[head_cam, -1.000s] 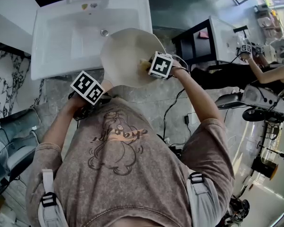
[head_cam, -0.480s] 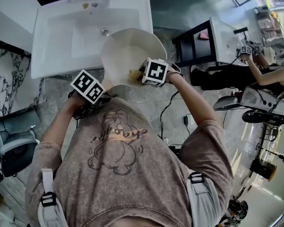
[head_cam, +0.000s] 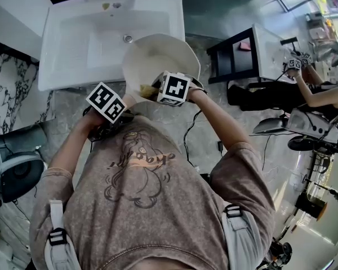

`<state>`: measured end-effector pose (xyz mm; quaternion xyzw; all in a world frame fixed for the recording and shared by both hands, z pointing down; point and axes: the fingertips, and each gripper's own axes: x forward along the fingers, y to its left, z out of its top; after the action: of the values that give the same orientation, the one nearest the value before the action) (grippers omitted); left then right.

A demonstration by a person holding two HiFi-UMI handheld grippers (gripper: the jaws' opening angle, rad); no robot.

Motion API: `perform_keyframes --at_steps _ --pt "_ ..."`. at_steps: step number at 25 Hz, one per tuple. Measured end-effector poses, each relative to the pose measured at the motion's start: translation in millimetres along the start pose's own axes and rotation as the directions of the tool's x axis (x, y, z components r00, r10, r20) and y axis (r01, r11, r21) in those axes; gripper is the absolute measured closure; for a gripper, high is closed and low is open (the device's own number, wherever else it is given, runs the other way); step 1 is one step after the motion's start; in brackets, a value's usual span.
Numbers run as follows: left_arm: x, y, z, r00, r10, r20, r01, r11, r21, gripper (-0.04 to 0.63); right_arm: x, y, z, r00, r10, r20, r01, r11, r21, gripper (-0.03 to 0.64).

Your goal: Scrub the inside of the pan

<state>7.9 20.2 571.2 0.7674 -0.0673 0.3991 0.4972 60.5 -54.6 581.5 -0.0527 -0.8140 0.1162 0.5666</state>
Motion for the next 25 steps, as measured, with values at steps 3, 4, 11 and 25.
perform_keyframes --at_steps 3,4,11,25 --pt "0.8 -0.6 0.0 1.0 -0.004 0.001 0.004 1.0 -0.005 0.495 3.3 -5.2 12.9 0.999 -0.019 0.041 0.018 1.0 0.012 0.464" --pt "1.3 -0.7 -0.1 1.0 -0.004 -0.001 0.004 1.0 -0.003 0.495 4.4 -6.9 17.1 0.998 -0.023 0.051 0.023 1.0 0.014 0.463" --pt "6.3 -2.7 -2.0 1.0 0.006 -0.011 -0.006 1.0 0.005 0.499 14.3 -20.5 35.6 0.997 -0.063 0.05 0.064 0.998 -0.024 0.463" --pt "8.9 -1.4 -4.8 1.0 0.002 -0.027 -0.001 1.0 0.016 0.497 19.7 -64.3 64.7 0.978 -0.169 0.12 0.168 0.986 0.024 0.463"
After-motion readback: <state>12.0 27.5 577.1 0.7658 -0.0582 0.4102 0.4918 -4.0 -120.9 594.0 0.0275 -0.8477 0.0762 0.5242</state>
